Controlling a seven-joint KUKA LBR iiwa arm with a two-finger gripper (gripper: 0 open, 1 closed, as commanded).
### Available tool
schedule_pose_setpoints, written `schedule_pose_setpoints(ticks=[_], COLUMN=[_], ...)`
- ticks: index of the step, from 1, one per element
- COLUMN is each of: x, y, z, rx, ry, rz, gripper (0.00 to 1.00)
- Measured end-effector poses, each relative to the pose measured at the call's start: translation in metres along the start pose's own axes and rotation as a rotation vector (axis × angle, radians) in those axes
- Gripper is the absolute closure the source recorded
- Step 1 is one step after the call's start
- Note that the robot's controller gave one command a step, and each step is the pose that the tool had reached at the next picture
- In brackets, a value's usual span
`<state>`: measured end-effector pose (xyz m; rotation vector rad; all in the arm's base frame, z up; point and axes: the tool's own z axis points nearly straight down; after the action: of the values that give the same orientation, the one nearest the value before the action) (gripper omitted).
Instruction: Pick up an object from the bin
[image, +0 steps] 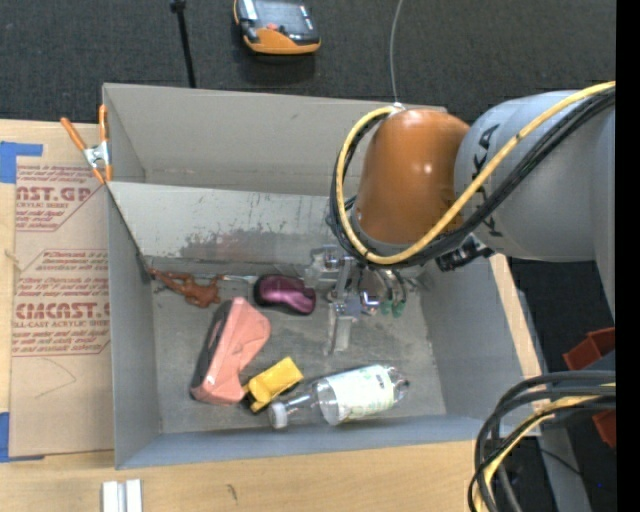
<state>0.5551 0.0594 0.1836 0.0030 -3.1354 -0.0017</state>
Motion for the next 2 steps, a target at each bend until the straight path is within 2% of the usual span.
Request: schedule_pose_setpoints(ticks=[1,2], x=[-0.002,0.008], y=[0.000,-0.011], z=[-0.005,0.031], rx=[-0.001,0.001], ry=[-0.008,-0.014], rz=[0.001,-0.068], gripper=[0.00,0.00])
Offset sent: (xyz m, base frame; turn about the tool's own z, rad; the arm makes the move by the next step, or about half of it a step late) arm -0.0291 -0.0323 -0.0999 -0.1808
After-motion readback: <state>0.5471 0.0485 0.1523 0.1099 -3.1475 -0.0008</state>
